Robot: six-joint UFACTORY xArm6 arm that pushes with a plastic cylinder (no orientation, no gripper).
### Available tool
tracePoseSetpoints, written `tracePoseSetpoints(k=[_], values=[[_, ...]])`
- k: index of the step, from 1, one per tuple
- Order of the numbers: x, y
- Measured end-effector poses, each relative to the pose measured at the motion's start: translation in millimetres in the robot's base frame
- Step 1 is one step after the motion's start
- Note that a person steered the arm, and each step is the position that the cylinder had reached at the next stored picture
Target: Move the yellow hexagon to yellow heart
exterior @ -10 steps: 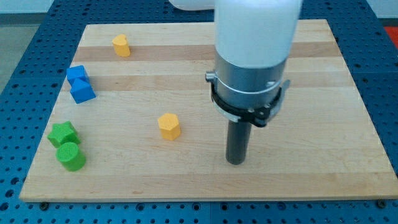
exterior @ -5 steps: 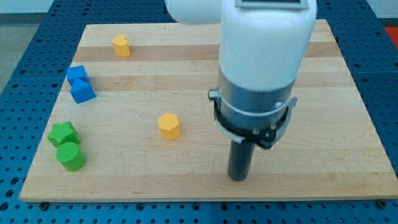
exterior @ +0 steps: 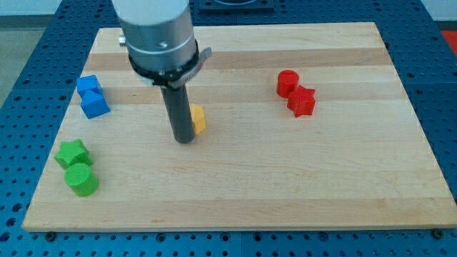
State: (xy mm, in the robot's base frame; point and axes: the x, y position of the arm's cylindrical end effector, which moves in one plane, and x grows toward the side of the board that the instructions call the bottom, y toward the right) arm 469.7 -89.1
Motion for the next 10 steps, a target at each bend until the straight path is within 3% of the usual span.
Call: tracePoseSetpoints(k=[1, 3, 6, 7, 9, 10], values=[[2, 4], [-44, 47], [-98, 21], [-101, -23], [-169, -47], [-169, 12]])
